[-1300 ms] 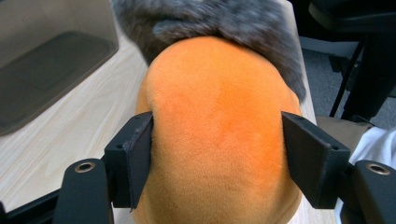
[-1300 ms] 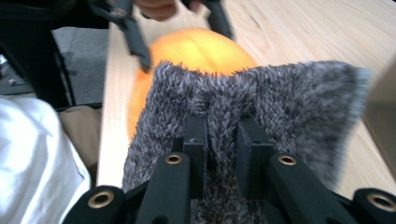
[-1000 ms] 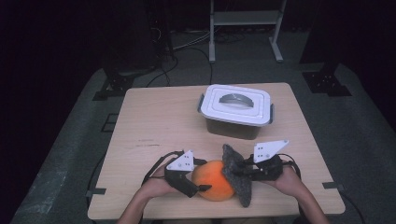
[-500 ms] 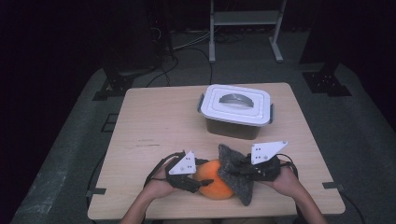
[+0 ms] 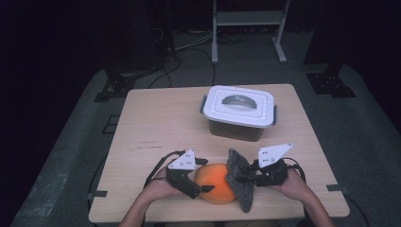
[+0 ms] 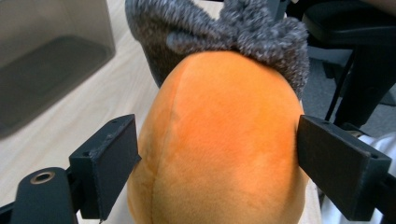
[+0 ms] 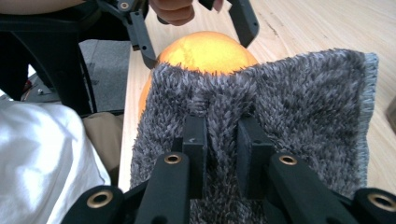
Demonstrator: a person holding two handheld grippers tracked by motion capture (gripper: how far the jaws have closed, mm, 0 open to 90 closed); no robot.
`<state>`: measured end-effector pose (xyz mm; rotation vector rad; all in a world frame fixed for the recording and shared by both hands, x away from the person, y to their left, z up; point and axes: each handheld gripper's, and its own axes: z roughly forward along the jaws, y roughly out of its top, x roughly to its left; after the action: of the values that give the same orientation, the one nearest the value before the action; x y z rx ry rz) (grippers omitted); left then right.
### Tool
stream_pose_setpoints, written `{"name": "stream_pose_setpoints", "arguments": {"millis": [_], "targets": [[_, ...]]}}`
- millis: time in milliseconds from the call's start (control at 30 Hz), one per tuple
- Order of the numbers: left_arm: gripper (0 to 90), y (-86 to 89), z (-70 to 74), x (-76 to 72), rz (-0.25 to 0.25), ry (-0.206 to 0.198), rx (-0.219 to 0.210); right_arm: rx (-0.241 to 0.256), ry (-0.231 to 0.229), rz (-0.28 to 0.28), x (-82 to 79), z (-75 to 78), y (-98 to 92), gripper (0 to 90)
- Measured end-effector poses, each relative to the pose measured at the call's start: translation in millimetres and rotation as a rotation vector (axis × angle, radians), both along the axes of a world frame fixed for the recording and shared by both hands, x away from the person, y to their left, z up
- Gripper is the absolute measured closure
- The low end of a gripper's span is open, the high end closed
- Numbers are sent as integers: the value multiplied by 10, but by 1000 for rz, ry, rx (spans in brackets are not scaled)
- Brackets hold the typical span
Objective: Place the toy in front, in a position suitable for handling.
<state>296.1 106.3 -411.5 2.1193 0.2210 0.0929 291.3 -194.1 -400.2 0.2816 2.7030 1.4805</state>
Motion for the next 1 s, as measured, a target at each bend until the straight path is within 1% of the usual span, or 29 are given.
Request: {"name": "stream_pose_setpoints", "arguments": {"millis": [33, 67, 100, 133, 167, 200, 233, 267, 300, 367, 400, 433, 467, 500, 533, 567, 600, 633, 667, 700, 767, 800, 833, 867, 900, 933, 1000], "targets": [[158, 3, -4, 1, -7, 2, 0, -5, 0, 4, -1, 6, -2, 751], [230, 4, -4, -20, -14, -34, 0, -11, -10, 4, -2, 18, 0, 751], [300, 2, 2, -36, -9, -57, 2, -18, -25, -7, -10, 42, 9, 753], [340, -4, 17, -53, 7, -90, 0, -19, -42, -12, -13, 62, 15, 754], [377, -6, 26, -60, 19, -113, -9, -9, -66, -28, -17, 106, 23, 756], [393, -18, 41, -76, 38, -146, -19, 7, -74, -43, -23, 138, 26, 758], [401, -31, 46, -87, 51, -167, -19, 43, -90, -60, -23, 190, 28, 758], [401, -53, 48, -97, 68, -192, -11, 59, -98, -66, -23, 219, 30, 758], [394, -58, 43, -94, 70, -188, -9, 67, -114, -75, -22, 249, 44, 757], [367, -57, 30, -90, 54, -165, -19, 38, -115, -79, -11, 219, 74, 757], [351, -50, 34, -89, 40, -148, -20, 22, -107, -78, -6, 185, 86, 756], [328, -41, 41, -82, 17, -119, -21, 2, -101, -69, 8, 128, 98, 755], [304, -28, 49, -78, 10, -108, -33, 8, -68, -48, 20, 71, 91, 754], [291, -9, 60, -70, 12, -97, -49, 18, -43, -35, 28, 48, 74, 753], [268, 3, 68, -55, 25, -82, -63, 22, -33, -25, 35, 41, 51, 750], [222, 12, 75, -39, 39, -79, -57, 22, -9, -10, 37, 40, 33, 747], [203, 19, 66, -16, 52, -57, -63, 20, 0, 6, 37, 39, 22, 746], [215, 20, 55, -11, 49, -51, -62, 19, -10, 8, 26, 35, 10, 746], [230, 13, 34, -10, 43, -50, -55, 17, -8, 1, 26, 37, 6, 746], [236, 3, 14, -14, 38, -46, -46, 12, -16, -7, 30, 46, 5, 747], [278, -8, -4, -29, 9, -31, -39, 1, -45, -33, 35, 89, 8, 750], [290, -8, -3, -35, -13, -23, -30, 1, -55, -42, 26, 114, 18, 751], [295, -6, 0, -43, -24, -21, -25, 13, -68, -49, 11, 138, 39, 751], [295, 0, 5, -45, -46, -23, -19, 15, -71, -45, 5, 147, 55, 750], [295, 4, 8, -48, -54, -26, -14, 7, -70, -36, -3, 147, 81, 750], [294, 6, 8, -48, -49, -25, -13, -1, -79, -30, -5, 133, 102, 750], [273, 10, 9, -42, -41, -23, -19, 5, -59, -26, 2, 103, 105, 749]]}}
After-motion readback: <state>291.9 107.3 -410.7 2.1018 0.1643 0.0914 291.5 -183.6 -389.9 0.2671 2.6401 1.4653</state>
